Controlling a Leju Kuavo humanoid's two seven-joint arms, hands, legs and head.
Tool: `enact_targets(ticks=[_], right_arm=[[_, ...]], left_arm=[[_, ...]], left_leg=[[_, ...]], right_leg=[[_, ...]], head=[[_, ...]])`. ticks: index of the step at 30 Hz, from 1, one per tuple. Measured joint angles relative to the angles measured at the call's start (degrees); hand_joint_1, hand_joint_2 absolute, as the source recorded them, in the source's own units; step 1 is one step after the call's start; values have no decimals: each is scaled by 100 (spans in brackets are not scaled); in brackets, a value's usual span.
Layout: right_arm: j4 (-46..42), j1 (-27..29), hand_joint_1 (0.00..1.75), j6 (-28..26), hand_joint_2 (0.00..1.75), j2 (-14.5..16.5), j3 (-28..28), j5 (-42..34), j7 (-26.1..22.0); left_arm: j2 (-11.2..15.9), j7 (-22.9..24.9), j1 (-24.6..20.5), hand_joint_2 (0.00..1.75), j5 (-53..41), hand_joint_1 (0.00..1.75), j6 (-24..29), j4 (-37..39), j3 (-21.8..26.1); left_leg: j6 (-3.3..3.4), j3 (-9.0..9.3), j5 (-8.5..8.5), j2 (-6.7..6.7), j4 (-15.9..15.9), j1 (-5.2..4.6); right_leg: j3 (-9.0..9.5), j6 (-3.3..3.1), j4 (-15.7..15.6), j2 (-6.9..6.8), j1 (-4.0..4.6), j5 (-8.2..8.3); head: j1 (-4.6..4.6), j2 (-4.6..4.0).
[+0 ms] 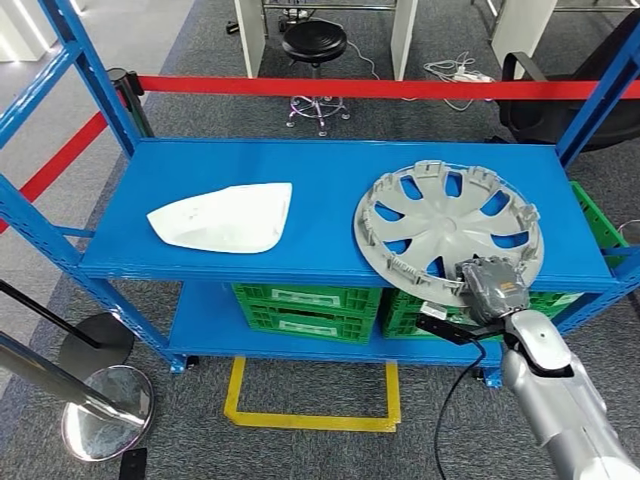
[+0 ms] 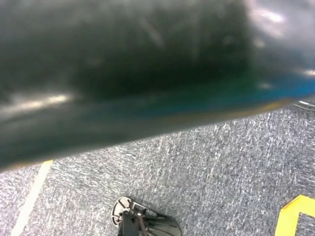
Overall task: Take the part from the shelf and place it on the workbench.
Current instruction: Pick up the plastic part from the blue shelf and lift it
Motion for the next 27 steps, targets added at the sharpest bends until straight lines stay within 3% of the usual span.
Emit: enact_targets(ticks=[8, 16, 27], right_arm=[[-708, 176, 175, 3, 175, -1, 109, 145, 92], [-1516, 675, 175, -220, 175, -1, 243, 554, 496], [-2437, 1336, 175, -624, 175, 51, 260, 307, 520]], left_arm=[[-1, 0, 2, 0, 19, 0, 2, 4, 0], [-14, 0, 6, 0, 64, 0, 22, 5, 5], [-17, 0, 15, 0, 72, 0, 25, 5, 9]], left_leg=[[0, -2, 0, 0, 0, 0], [0, -4, -1, 0, 0, 0], [0, -10, -1, 0, -1, 0]], right_leg=[[-1, 0, 0, -1, 0, 0], [-4, 0, 0, -1, 0, -3], [-8, -1, 0, 0, 1, -4]], head=[[1, 0], [1, 0], [1, 0]])
